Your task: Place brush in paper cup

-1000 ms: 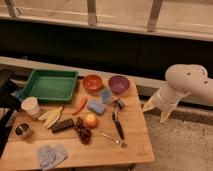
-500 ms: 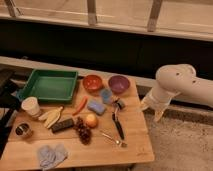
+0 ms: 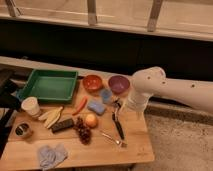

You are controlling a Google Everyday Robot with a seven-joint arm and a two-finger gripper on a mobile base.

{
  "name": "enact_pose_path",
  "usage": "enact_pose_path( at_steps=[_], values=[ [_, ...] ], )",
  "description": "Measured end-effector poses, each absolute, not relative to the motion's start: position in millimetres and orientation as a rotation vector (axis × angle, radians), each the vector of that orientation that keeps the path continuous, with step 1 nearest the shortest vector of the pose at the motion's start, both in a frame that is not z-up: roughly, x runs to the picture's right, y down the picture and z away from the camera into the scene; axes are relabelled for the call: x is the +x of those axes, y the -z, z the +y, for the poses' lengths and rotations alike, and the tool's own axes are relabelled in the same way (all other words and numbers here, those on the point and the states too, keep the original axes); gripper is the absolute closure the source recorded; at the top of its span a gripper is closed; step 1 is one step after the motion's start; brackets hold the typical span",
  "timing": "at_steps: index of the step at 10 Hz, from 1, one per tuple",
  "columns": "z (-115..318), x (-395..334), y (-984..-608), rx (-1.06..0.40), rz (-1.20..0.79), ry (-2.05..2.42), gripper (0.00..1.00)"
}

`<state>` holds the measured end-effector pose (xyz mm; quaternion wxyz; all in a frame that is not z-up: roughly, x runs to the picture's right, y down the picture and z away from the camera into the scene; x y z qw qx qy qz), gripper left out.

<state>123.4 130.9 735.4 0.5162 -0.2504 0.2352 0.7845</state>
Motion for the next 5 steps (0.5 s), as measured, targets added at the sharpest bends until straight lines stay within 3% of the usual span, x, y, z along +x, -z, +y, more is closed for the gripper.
enact_pose_path(
  at_steps=[5],
  values=[
    [116, 97, -764, -0.584, 0.534, -1.901, 0.35]
  ],
)
